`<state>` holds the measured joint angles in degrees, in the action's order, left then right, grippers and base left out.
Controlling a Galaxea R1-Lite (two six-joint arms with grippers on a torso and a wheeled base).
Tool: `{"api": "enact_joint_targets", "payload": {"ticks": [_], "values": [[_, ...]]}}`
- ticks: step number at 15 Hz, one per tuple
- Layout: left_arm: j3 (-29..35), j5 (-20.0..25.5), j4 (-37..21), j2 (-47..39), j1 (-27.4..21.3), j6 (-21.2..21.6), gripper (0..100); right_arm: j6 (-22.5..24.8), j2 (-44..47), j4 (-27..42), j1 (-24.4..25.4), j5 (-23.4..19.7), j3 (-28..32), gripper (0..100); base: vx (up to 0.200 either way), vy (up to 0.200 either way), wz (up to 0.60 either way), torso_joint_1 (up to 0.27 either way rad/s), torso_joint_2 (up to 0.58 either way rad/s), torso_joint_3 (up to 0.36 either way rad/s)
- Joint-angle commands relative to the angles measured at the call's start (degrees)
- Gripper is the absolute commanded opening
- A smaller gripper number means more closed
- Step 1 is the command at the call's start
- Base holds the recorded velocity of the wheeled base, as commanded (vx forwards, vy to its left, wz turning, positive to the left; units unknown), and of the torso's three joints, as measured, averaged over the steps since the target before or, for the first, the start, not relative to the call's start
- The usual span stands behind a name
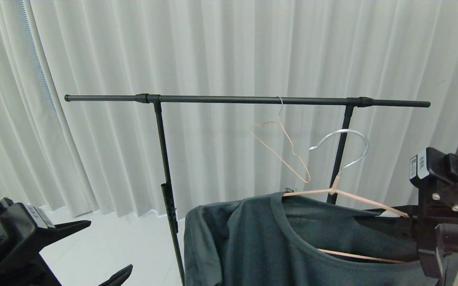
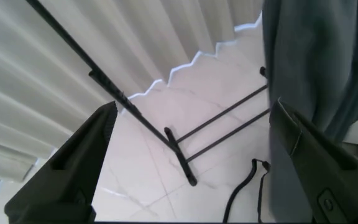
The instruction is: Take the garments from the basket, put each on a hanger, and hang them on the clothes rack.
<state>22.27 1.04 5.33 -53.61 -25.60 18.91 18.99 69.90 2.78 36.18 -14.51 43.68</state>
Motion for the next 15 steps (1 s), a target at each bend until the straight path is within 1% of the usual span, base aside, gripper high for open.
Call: {"api": "enact_joint_targets", "payload": {"ticks": [1, 3, 5, 6, 7, 8, 9, 10, 11, 12, 13, 15], "values": [[0.1, 0.0, 0.0, -1.5, 1.5, 0.0, 100, -0.8, -0.6, -0.1, -1.6, -0.1, 0.8, 0, 0.000, 0.000, 0.00, 0.000, 0.00, 0.000], [0.8, 0.0, 0.1, -1.9, 1.8, 0.0, 100, -0.9, -1.3, 0.6, -4.1, 0.0, 0.9, 0, 0.000, 0.000, 0.00, 0.000, 0.00, 0.000], [1.5, 0.0, 0.1, -2.2, 1.8, 0.1, 100, -0.9, -2.0, 3.6, -6.7, 0.6, 1.3, 0, 0.000, 0.000, 0.00, 0.000, 0.00, 0.000], [2.8, -0.2, 0.1, -2.7, 1.9, 0.1, 100, -1.0, -2.7, 9.1, -8.5, 4.4, 2.6, 0, 0.000, 0.000, 0.00, 0.000, 0.00, 0.000], [3.6, -0.3, 0.2, -3.2, 2.0, 0.2, 100, -1.2, -2.8, 12.8, -9.6, 7.7, 3.9, 0, 0.000, 0.000, 0.00, 0.000, 0.00, 0.000], [3.7, -0.5, 0.6, -3.4, 2.3, 0.2, 100, -1.7, -2.8, 14.0, -9.9, 8.7, 4.2, 0, 0.000, 0.000, 0.00, 0.000, 0.00, 0.000], [4.0, -1.7, 1.9, -4.5, 2.6, 0.3, 100, -3.5, -2.7, 15.3, -10.2, 10.6, 4.9, 0, 0.000, 0.000, 0.00, 0.000, 0.00, 0.000], [3.9, -4.0, 4.7, -6.3, 2.6, 0.3, 100, -5.5, -2.3, 16.0, -10.3, 13.3, 5.6, 0, 0.000, 0.000, 0.00, 0.000, 0.00, 0.000], [3.9, -4.5, 5.3, -6.8, 2.6, 0.3, 100, -5.8, -2.1, 16.4, -10.3, 14.0, 5.7, 0, 0.000, 0.000, 0.00, 0.000, 0.00, 0.000], [4.2, -6.7, 8.8, -9.1, 2.6, 0.3, 100, -7.7, -1.1, 17.3, -10.3, 16.4, 6.6, 0, 0.000, 0.000, 0.00, 0.000, 0.00, 0.000], [4.4, -7.4, 10.1, -10.3, 2.6, 0.4, 100, -9.5, -0.1, 17.3, -10.1, 16.4, 7.2, 0, 0.000, 0.000, 0.00, 0.000, 0.00, 0.000], [5.4, -8.2, 10.3, -11.2, 2.6, 0.6, 100, -11.6, 1.7, 16.6, -9.6, 16.4, 8.4, 0, 0.000, 0.000, 0.00, 0.000, 0.00, 0.000]]}}
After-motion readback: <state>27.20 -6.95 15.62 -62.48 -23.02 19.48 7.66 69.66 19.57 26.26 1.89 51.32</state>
